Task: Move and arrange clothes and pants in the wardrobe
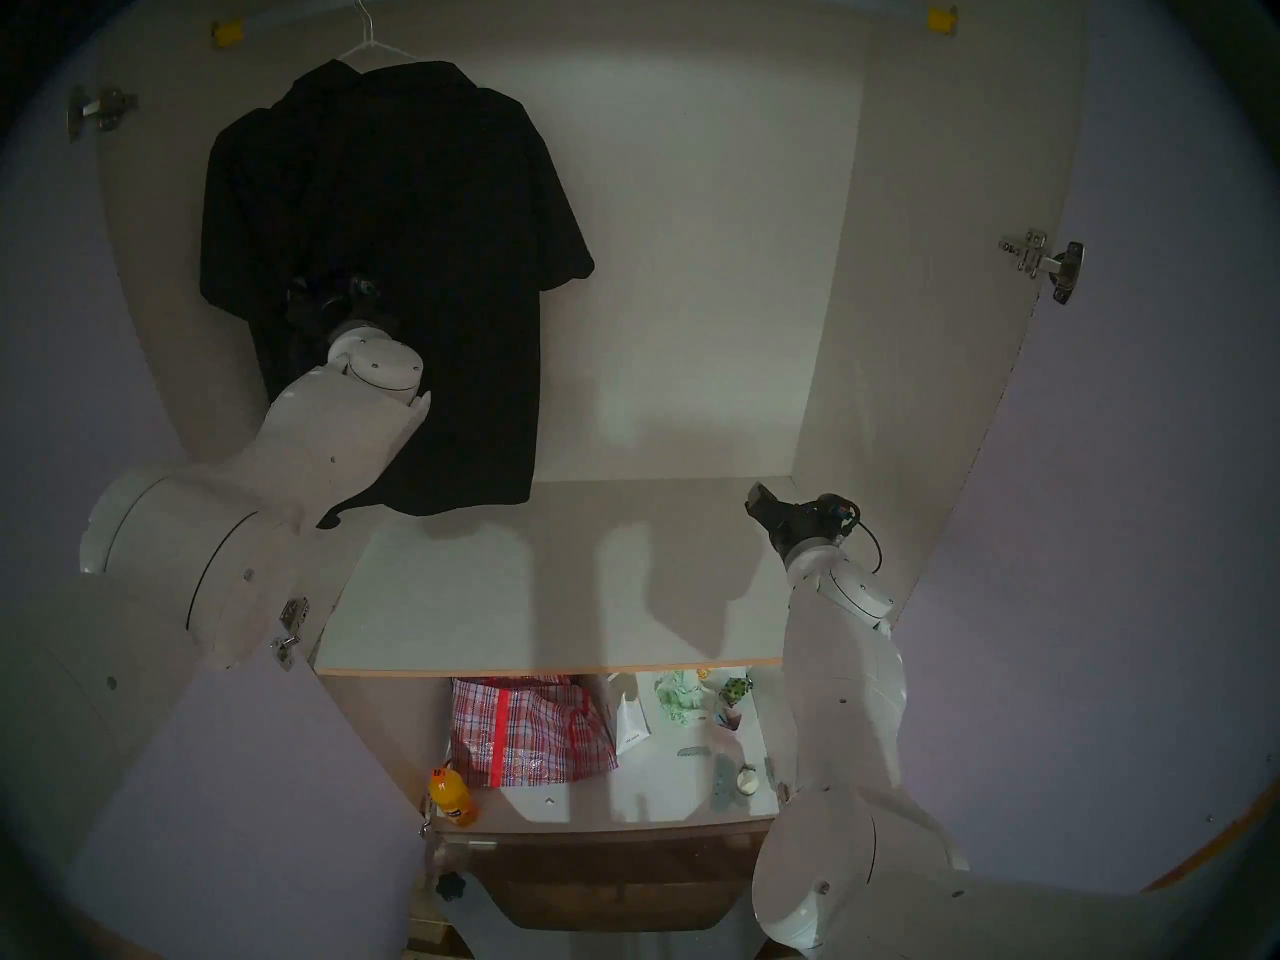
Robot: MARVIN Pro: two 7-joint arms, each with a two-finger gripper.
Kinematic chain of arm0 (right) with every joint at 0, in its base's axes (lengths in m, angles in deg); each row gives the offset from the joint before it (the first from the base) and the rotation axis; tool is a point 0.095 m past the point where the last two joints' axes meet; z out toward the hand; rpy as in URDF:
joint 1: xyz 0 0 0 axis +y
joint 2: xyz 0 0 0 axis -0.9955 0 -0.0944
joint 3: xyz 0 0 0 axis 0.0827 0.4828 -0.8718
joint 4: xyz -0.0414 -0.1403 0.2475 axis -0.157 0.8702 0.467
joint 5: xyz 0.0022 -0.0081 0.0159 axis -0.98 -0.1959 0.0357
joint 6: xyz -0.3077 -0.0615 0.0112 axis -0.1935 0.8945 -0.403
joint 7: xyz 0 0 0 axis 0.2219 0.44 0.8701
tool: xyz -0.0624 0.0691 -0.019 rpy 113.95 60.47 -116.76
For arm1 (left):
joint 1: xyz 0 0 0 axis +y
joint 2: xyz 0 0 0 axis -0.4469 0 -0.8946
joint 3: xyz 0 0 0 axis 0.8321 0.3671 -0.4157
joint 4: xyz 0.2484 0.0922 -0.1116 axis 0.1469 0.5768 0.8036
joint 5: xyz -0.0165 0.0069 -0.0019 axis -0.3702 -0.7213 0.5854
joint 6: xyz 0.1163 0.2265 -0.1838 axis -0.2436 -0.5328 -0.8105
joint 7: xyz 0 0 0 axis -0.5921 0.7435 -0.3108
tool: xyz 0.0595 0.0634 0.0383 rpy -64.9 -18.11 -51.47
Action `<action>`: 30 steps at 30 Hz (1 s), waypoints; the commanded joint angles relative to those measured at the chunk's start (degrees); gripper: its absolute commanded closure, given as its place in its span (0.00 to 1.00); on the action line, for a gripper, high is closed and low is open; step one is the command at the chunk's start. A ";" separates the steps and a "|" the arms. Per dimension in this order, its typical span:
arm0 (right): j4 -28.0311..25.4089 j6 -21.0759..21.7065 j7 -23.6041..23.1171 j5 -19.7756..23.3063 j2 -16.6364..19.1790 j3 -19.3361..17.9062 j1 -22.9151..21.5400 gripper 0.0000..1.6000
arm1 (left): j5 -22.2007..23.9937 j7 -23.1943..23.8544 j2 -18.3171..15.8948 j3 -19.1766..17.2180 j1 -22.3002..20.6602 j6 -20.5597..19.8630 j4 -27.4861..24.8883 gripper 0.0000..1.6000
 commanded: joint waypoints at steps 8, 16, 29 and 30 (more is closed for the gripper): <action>-1.22 -0.30 -0.22 0.15 0.15 0.21 -1.48 0.00 | -8.28 6.39 -11.27 12.54 9.33 1.14 -21.29 0.00; -1.34 -0.29 -0.24 0.17 0.12 0.21 -1.46 0.00 | -10.59 12.07 -19.50 17.30 15.19 -7.11 -32.57 0.00; -1.54 -0.21 -0.25 0.20 0.07 0.20 -1.40 0.00 | -4.97 23.63 -27.84 15.86 25.06 -27.76 -51.66 0.00; -1.57 -0.19 -0.25 0.20 0.06 0.20 -1.39 0.00 | -4.17 23.19 -27.87 14.90 26.09 -28.47 -52.36 0.00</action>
